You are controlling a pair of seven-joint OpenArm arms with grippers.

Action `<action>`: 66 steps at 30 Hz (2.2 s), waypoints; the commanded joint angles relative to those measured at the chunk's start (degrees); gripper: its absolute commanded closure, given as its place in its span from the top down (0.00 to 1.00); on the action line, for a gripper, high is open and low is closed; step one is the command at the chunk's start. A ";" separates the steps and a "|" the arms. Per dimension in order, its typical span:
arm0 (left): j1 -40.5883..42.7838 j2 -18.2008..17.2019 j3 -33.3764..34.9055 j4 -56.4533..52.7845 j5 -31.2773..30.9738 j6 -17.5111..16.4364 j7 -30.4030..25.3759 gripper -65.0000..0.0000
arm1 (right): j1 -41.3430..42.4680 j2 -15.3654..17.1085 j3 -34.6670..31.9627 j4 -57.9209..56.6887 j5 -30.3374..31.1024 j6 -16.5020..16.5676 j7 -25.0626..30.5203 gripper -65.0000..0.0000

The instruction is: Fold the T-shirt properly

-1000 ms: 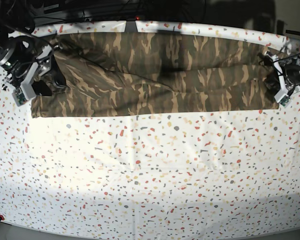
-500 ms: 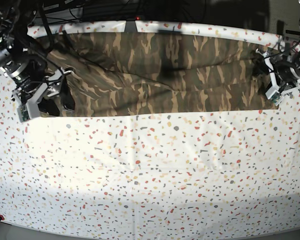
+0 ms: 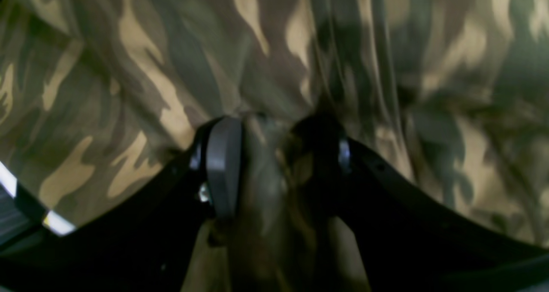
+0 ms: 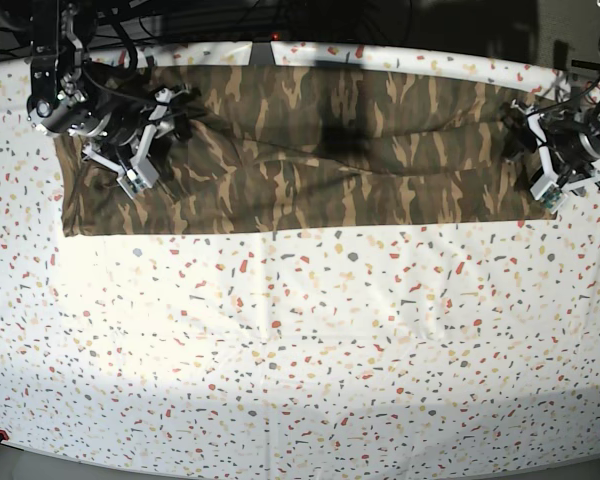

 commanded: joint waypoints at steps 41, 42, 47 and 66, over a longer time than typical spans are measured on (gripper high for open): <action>-4.28 15.04 -0.76 6.67 3.80 13.40 -1.68 0.53 | 12.04 -6.49 0.57 -5.95 -2.89 -8.63 9.62 0.43; -3.54 15.04 -0.76 6.54 3.82 13.97 -1.64 0.53 | 12.07 -6.51 0.57 -7.10 -3.80 -8.61 9.68 0.43; -2.97 15.04 -0.76 -0.17 4.52 18.86 -2.97 0.50 | 12.02 -6.82 0.57 -11.19 -5.29 -8.63 10.10 0.43; -12.39 15.04 -0.76 -19.37 4.20 18.69 -4.15 0.49 | 23.93 -6.82 0.55 -27.74 -5.07 -7.80 12.70 0.43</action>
